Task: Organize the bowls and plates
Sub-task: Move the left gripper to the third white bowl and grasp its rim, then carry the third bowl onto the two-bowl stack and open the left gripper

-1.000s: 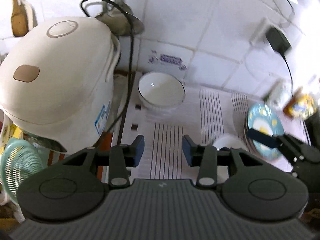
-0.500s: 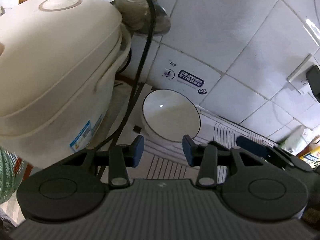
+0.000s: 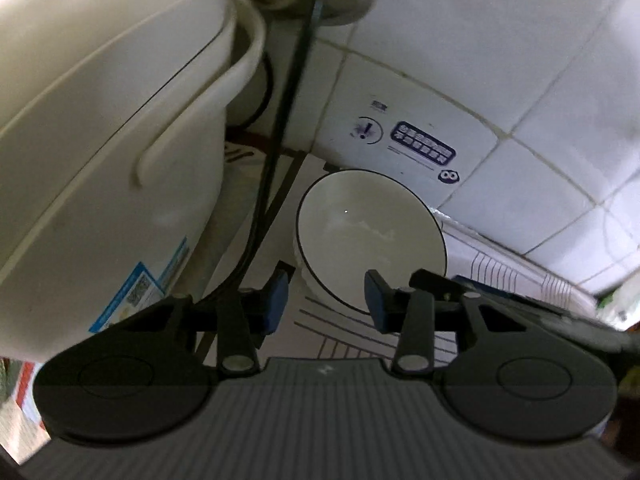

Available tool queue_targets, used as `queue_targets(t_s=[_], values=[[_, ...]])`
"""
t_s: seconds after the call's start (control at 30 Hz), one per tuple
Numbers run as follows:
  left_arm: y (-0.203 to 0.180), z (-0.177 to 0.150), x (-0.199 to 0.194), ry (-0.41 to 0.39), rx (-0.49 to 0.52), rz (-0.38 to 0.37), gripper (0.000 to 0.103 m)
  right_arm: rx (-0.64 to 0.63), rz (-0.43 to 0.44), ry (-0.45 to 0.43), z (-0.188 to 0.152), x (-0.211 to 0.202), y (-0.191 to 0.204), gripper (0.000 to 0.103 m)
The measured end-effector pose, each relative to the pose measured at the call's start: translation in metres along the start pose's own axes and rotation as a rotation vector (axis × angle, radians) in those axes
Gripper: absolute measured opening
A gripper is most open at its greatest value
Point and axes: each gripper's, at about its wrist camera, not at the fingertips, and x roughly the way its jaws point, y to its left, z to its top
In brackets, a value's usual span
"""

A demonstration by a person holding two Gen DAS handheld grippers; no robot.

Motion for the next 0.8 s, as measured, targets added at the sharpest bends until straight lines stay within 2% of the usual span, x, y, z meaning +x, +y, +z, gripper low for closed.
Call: queue_targets(t_s=[0.07,0.2,0.37,0.4,0.43,0.5,0.6,0.8], values=[[-0.002,-0.001,0.001,0.007,0.017,-0.006,0.037,0.05,0.007,0.004,0.001,0.004,-0.005,0.043],[-0.001,0.004,0.012,0.02,0.009,0.038,0.036,0.128,0.028,0.03,0.004,0.011,-0.017,0.032],[0.008,0.008,0.024,0.051,-0.046,0.012,0.033,0.151,0.0,0.051,0.006,0.014,-0.018,0.012],[0.009,0.008,0.025,0.055,-0.045,0.006,0.024,0.154,-0.004,0.052,0.005,0.015,-0.018,0.012],[0.008,0.008,0.026,0.062,-0.039,-0.006,0.02,0.159,-0.006,0.054,0.005,0.015,-0.019,0.011],[0.004,0.008,0.027,0.074,-0.017,0.016,0.019,0.17,0.007,0.052,0.007,0.015,-0.02,0.011],[0.003,0.007,0.02,0.078,0.0,0.007,0.019,0.158,-0.008,0.063,0.007,0.012,-0.016,0.011],[-0.002,0.0,-0.003,0.101,0.055,-0.001,0.019,0.152,0.018,0.046,0.001,-0.011,-0.013,0.012]])
